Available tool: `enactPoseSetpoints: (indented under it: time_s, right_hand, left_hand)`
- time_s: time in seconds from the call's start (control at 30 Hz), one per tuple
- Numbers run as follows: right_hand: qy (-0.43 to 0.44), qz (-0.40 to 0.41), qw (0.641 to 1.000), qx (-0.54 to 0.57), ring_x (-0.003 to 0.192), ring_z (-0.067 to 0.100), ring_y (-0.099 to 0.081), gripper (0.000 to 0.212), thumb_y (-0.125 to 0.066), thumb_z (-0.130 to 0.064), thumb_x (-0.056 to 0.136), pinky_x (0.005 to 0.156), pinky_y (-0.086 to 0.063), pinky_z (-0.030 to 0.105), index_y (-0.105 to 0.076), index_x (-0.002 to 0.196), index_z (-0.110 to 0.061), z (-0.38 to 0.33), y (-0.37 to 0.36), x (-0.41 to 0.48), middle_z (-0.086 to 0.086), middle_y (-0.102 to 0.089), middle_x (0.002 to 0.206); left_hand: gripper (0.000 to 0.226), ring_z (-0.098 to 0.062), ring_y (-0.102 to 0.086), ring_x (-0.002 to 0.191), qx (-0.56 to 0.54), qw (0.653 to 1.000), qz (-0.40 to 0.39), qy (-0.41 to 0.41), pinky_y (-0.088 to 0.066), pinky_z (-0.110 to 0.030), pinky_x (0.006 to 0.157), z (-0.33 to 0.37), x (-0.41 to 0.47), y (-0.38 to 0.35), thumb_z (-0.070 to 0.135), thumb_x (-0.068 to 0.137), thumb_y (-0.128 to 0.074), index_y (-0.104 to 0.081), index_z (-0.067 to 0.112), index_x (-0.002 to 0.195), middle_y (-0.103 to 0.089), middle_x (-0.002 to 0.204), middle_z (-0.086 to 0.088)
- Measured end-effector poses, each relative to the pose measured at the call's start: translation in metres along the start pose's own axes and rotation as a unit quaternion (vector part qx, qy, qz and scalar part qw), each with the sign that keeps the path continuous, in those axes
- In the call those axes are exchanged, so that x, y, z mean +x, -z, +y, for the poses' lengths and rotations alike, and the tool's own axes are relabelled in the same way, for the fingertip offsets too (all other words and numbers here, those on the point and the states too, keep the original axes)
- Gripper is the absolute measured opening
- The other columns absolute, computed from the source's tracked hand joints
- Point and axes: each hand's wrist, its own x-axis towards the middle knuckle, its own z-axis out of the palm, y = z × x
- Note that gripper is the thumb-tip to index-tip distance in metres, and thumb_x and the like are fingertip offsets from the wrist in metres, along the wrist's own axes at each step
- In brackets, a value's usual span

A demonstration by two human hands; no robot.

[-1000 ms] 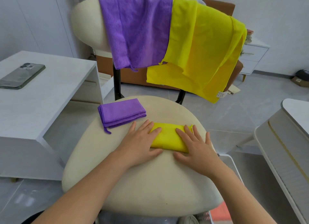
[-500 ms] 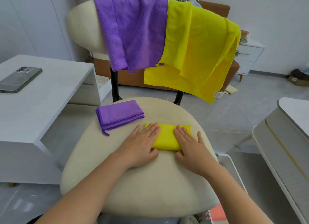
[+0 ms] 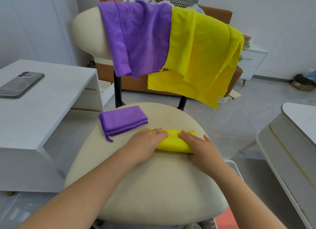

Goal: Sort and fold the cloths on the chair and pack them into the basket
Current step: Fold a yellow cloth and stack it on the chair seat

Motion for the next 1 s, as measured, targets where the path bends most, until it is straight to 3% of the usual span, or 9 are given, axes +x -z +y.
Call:
enactPoseSetpoints:
  time_s: [0.13, 0.2, 0.3, 0.37, 0.47, 0.57, 0.7, 0.87, 1.0]
  right_hand:
    - [-0.021, 0.067, 0.982, 0.174, 0.098, 0.019, -0.06, 0.042, -0.056, -0.013, 0.075, 0.087, -0.041, 0.032, -0.062, 0.113, -0.029, 0.009, 0.008, 0.0, -0.005, -0.068, 0.107]
    - [-0.05, 0.11, 0.925, 0.361, 0.073, 0.009, -0.057, 0.023, -0.054, -0.014, 0.07, 0.066, -0.043, 0.028, -0.064, 0.085, -0.028, 0.006, 0.019, 0.001, -0.009, -0.064, 0.075]
    - [-0.096, 0.088, 0.806, 0.577, 0.088, 0.016, -0.059, 0.018, -0.053, -0.007, 0.091, 0.079, -0.05, 0.034, -0.063, 0.091, -0.022, -0.01, 0.033, 0.018, 0.003, -0.066, 0.093]
    - [-0.115, 0.041, 0.789, 0.602, 0.095, 0.021, -0.06, 0.014, -0.048, -0.017, 0.097, 0.091, -0.049, 0.044, -0.062, 0.094, -0.021, -0.026, 0.038, 0.039, 0.007, -0.065, 0.103]
    - [-0.147, 0.046, 0.822, 0.548, 0.091, 0.023, -0.054, 0.022, -0.044, -0.028, 0.099, 0.088, -0.047, 0.042, -0.059, 0.086, -0.019, -0.062, 0.041, 0.081, 0.005, -0.058, 0.093]
    - [-0.127, 0.115, 0.89, 0.422, 0.09, 0.025, -0.049, 0.034, -0.037, -0.03, 0.101, 0.077, -0.038, 0.033, -0.061, 0.097, -0.007, -0.097, 0.041, 0.122, 0.007, -0.053, 0.091]
    - [-0.118, 0.109, 0.939, 0.303, 0.086, 0.032, -0.049, 0.039, -0.036, -0.032, 0.1, 0.068, -0.029, 0.031, -0.048, 0.069, -0.011, -0.115, 0.03, 0.159, 0.018, -0.054, 0.087]
    - [-0.145, 0.0, 0.98, 0.136, 0.113, 0.034, -0.053, 0.042, -0.032, -0.041, 0.1, 0.084, -0.04, 0.037, -0.054, 0.118, -0.009, -0.115, 0.004, 0.183, 0.015, -0.057, 0.123]
    - [-0.158, -0.018, 0.982, 0.104, 0.114, 0.031, -0.053, 0.045, -0.03, -0.044, 0.099, 0.085, -0.04, 0.037, -0.051, 0.122, -0.012, -0.112, -0.002, 0.186, 0.013, -0.056, 0.125]
  left_hand:
    - [0.034, -0.02, -0.058, 0.099, -0.213, 0.973, 0.047, 0.071, -0.047, -0.033, 0.079, -0.012, -0.004, 0.012, 0.019, 0.077, -0.053, -0.06, 0.025, 0.11, -0.065, 0.104, 0.0]
    - [0.015, -0.017, -0.06, 0.085, -0.361, 0.919, 0.102, 0.123, -0.047, -0.03, 0.073, -0.016, -0.006, 0.023, 0.022, 0.078, -0.055, -0.063, 0.022, 0.09, -0.066, 0.088, 0.0]
    - [0.014, -0.017, -0.059, 0.089, -0.567, 0.779, 0.147, 0.223, -0.049, -0.032, 0.085, -0.023, -0.008, 0.039, 0.019, 0.093, -0.054, -0.06, 0.025, 0.081, -0.063, 0.091, -0.001]
    - [0.02, -0.024, -0.057, 0.09, -0.58, 0.731, 0.19, 0.305, -0.048, -0.038, 0.083, -0.032, -0.009, 0.045, 0.026, 0.095, -0.049, -0.056, 0.023, 0.077, -0.058, 0.087, -0.002]
    - [0.023, -0.028, -0.047, 0.08, -0.43, 0.766, 0.265, 0.396, -0.034, -0.034, 0.065, -0.051, -0.011, 0.049, 0.025, 0.097, -0.04, -0.051, 0.012, 0.081, -0.048, 0.075, -0.003]
    - [0.031, -0.037, -0.055, 0.09, -0.34, 0.773, 0.304, 0.44, -0.045, -0.038, 0.076, -0.075, -0.012, 0.053, 0.028, 0.099, -0.034, -0.052, 0.002, 0.098, -0.058, 0.097, -0.02]
    - [0.034, -0.041, -0.053, 0.109, -0.235, 0.787, 0.266, 0.505, -0.038, -0.041, 0.076, -0.093, -0.011, 0.047, 0.028, 0.1, -0.034, -0.045, 0.0, 0.116, -0.056, 0.119, -0.025]
    - [0.028, -0.037, -0.058, 0.102, -0.171, 0.801, 0.174, 0.546, -0.034, -0.035, 0.068, -0.101, -0.009, 0.019, 0.018, 0.098, -0.032, -0.039, 0.004, 0.121, -0.061, 0.114, -0.02]
    - [0.032, -0.034, -0.058, 0.09, -0.137, 0.817, 0.151, 0.539, -0.033, -0.033, 0.062, -0.109, -0.004, 0.016, 0.016, 0.097, -0.033, -0.037, 0.005, 0.127, -0.062, 0.108, -0.016]
